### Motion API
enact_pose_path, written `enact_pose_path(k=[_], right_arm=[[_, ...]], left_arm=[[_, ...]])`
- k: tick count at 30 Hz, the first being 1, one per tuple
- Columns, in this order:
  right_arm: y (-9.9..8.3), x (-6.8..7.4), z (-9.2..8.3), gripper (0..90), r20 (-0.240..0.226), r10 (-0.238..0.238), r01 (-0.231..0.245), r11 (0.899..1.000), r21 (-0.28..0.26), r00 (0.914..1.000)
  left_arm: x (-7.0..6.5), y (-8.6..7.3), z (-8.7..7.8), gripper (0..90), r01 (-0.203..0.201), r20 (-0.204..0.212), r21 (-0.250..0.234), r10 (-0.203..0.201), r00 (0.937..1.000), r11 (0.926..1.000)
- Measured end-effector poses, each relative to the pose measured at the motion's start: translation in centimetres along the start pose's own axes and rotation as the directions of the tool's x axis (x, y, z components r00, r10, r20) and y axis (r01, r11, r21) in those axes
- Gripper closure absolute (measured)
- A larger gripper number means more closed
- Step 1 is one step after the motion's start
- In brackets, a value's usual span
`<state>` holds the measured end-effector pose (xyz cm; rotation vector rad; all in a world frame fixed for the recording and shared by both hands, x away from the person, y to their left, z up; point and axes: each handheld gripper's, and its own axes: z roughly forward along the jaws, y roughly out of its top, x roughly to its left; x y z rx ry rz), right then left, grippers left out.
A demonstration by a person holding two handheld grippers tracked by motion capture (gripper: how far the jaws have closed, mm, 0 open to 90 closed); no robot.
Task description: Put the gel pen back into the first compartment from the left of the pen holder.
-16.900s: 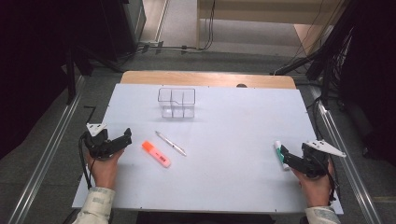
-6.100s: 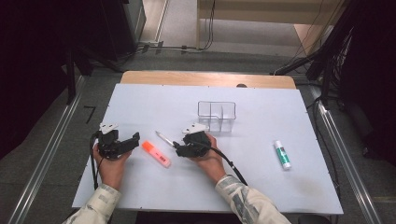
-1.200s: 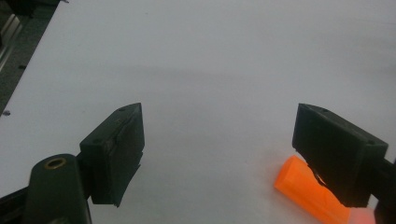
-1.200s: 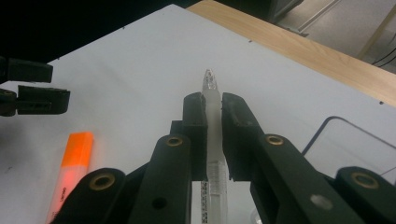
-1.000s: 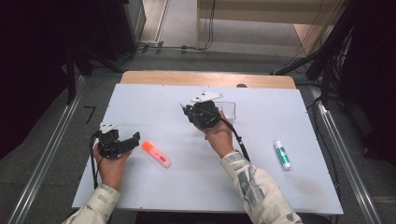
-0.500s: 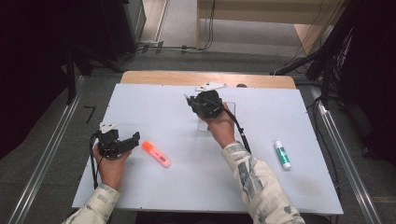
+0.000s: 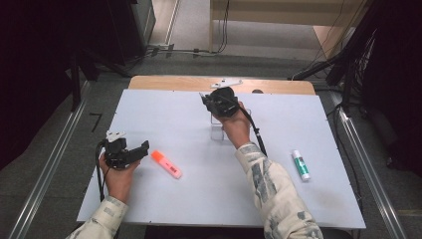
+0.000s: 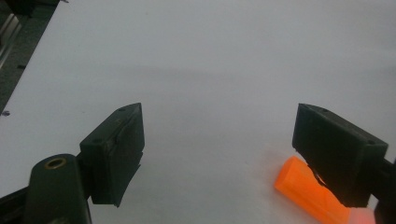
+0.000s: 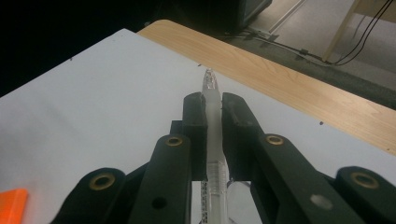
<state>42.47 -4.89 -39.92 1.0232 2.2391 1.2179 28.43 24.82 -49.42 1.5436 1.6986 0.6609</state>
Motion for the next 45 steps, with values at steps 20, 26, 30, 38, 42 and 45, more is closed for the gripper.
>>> enact_pose_path(k=[20,26,30,38,42,45], right_arm=[[1.6,-1.3,2.0,78.3,0.017,0.04,-0.04,0.999,0.002,0.999],[1.6,-1.5,2.0,78.3,0.021,0.04,-0.04,0.999,-0.002,0.999],[1.4,-1.5,1.8,78.3,0.019,0.036,-0.036,0.999,0.006,0.9992],[0.8,-1.2,0.7,77.9,0.013,0.027,-0.027,1.0,-0.016,0.9995],[-0.2,-1.0,0.0,77.8,0.012,0.017,-0.017,1.0,-0.022,0.9998],[-1.1,-0.8,-0.3,77.6,0.013,0.009,-0.009,1.0,-0.023,0.9999]], left_arm=[[0.0,0.0,0.0,17.7,-0.005,0.005,-0.001,0.005,1.0,1.0],[0.0,0.0,0.0,17.7,-0.003,0.004,-0.001,0.003,1.0,1.0],[0.0,0.0,0.0,17.7,-0.004,0.005,0.0,0.004,1.0,1.0],[0.0,0.0,0.0,17.7,-0.004,0.003,-0.001,0.004,1.0,1.0],[0.0,0.0,0.0,17.7,-0.004,0.003,0.0,0.004,1.0,1.0],[-0.1,0.0,0.0,17.7,-0.003,0.004,0.001,0.003,1.0,1.0]])
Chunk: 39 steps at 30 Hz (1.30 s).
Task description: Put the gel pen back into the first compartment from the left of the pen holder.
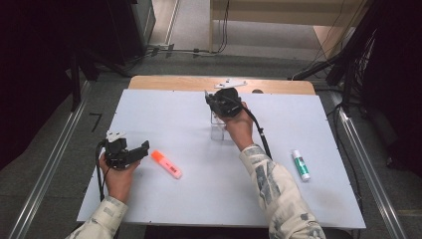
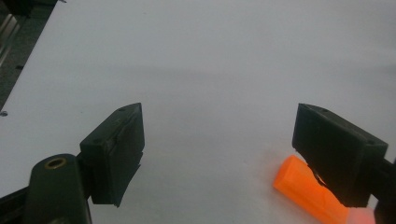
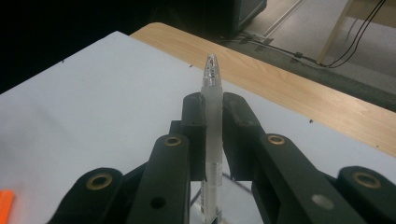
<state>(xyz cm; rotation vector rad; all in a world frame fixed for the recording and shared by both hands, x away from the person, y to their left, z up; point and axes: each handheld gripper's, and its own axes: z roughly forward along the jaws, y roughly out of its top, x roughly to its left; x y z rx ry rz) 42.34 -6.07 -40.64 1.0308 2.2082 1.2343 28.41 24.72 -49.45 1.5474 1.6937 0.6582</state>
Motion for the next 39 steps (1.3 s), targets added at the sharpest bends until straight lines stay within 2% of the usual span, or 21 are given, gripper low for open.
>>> enact_pose_path(k=[8,12,16,23,27,39], right_arm=[[-2.1,-0.4,-0.5,76.2,0.005,0.011,-0.011,1.0,0.009,0.9999],[-2.7,-0.6,-0.5,67.5,0.009,0.012,-0.012,1.0,0.02,0.9999],[-2.9,-0.8,-0.8,58.4,0.007,0.038,-0.038,0.999,0.01,0.9992],[-3.4,-1.2,-2.3,42.1,0.007,0.063,-0.062,0.998,-0.017,0.998],[-3.9,-1.0,-3.6,38.9,0.003,0.056,-0.056,0.997,-0.048,0.9984],[-7.0,0.5,-6.5,34.1,-0.026,0.039,-0.04,0.998,-0.056,0.9989]], left_arm=[[0.0,0.0,0.1,17.7,-0.001,-0.003,0.001,0.001,1.0,1.0],[-0.1,0.0,0.1,17.7,-0.001,-0.004,0.002,0.001,1.0,1.0],[0.0,0.0,0.1,17.7,0.001,-0.004,0.004,-0.001,1.0,1.0],[0.0,0.0,0.1,17.7,0.0,-0.004,0.004,0.0,1.0,1.0],[0.0,0.0,0.0,17.7,0.002,-0.005,0.004,-0.002,1.0,1.0],[-0.1,0.0,0.1,17.7,0.0,-0.008,0.005,0.0,1.0,1.0]])
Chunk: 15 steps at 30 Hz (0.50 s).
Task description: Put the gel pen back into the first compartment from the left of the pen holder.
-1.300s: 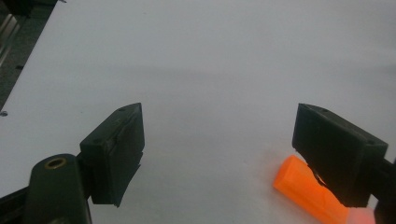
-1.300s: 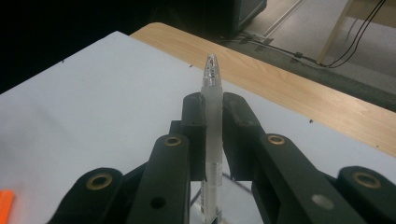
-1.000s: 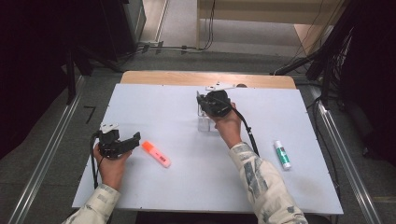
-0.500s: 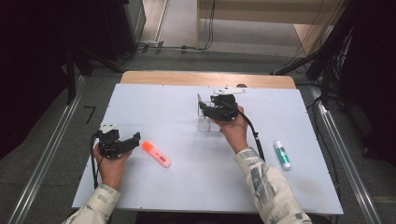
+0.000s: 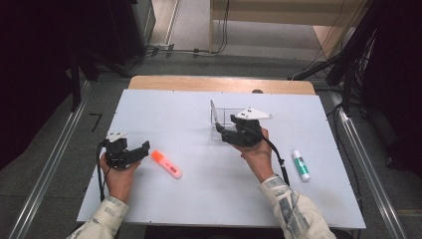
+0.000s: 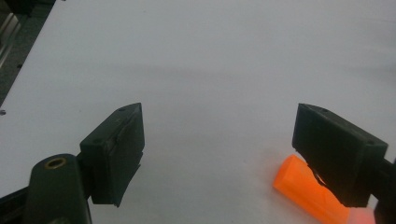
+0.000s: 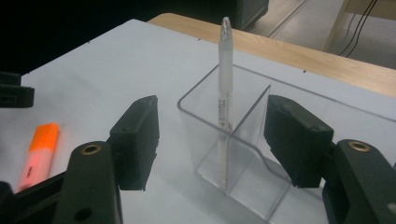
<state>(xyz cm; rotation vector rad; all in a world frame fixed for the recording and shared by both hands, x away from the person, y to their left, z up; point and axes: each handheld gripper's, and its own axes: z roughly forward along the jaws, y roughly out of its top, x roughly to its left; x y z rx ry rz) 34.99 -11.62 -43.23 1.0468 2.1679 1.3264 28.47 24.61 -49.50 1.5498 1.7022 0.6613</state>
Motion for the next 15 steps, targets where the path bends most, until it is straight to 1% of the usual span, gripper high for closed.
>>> enact_pose_path(k=[2,4,12,15], right_arm=[[-0.4,0.2,-0.2,33.8,-0.005,0.002,-0.002,1.0,0.004,1.0],[-0.7,0.3,-0.4,33.7,0.0,-0.002,0.002,1.0,0.011,1.0],[-2.0,0.1,-1.0,33.3,0.015,-0.005,0.005,0.999,0.034,0.9999],[-2.8,0.1,-1.2,33.3,0.017,0.004,-0.005,0.999,0.046,0.9998]], left_arm=[[0.0,0.0,0.0,17.7,0.001,0.0,-0.002,-0.001,1.0,1.0],[0.0,0.0,0.0,17.7,0.003,0.001,-0.002,-0.003,1.0,1.0],[0.0,0.0,-0.1,17.7,0.003,0.002,-0.002,-0.003,1.0,1.0],[0.0,0.0,-0.1,17.7,0.003,0.002,-0.002,-0.003,1.0,1.0]])
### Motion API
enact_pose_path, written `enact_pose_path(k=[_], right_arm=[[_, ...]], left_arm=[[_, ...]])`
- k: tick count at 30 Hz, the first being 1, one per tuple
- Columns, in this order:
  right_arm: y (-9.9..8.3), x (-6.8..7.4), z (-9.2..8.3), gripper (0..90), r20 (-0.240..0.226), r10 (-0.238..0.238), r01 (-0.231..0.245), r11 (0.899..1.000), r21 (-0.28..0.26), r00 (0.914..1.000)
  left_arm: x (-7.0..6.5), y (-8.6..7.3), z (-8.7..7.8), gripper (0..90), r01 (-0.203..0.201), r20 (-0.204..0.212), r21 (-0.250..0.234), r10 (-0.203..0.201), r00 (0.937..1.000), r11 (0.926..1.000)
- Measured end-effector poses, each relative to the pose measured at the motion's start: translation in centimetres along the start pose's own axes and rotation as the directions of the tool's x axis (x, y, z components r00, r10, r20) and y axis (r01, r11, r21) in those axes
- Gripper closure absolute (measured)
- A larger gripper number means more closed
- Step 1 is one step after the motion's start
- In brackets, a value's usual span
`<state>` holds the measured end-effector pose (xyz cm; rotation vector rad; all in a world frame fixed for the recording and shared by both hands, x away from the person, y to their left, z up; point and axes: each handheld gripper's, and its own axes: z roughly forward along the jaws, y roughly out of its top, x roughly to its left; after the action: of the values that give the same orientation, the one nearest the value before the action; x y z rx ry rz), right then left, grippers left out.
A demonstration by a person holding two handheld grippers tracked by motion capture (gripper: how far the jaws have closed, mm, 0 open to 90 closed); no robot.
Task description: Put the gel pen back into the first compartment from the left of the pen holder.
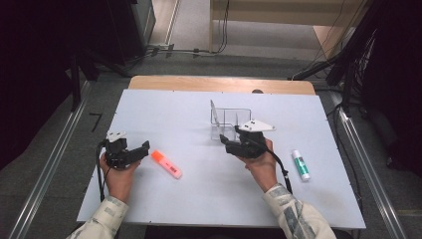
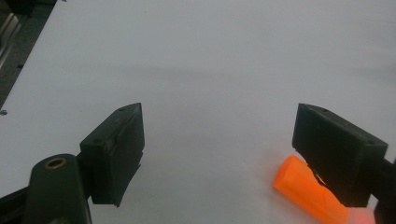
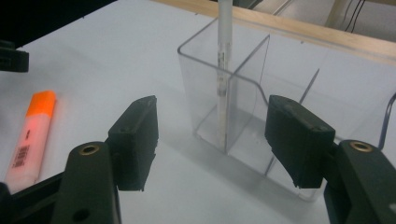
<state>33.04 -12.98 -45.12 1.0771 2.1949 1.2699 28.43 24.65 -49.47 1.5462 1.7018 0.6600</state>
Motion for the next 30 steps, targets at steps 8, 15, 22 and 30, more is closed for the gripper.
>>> enact_pose_path(k=[8,15,22,30], right_arm=[[-2.0,-0.2,0.3,33.3,0.008,0.008,-0.008,0.999,0.047,0.9999],[-2.4,-0.3,0.9,33.3,0.01,0.012,-0.013,0.998,0.068,0.9999],[-2.5,-0.4,0.9,33.3,0.011,0.015,-0.016,0.997,0.072,0.9998],[-2.5,-0.3,1.0,33.3,0.003,0.015,-0.015,0.997,0.073,0.9999]], left_arm=[[0.0,0.0,-0.1,17.7,-0.002,-0.001,-0.001,0.002,1.0,1.0],[0.0,0.0,-0.1,17.7,0.0,0.002,-0.003,0.0,1.0,1.0],[0.0,0.0,-0.1,17.7,-0.001,0.003,-0.002,0.001,1.0,1.0],[0.0,0.0,-0.1,17.7,-0.003,0.0,-0.003,0.003,1.0,1.0]])
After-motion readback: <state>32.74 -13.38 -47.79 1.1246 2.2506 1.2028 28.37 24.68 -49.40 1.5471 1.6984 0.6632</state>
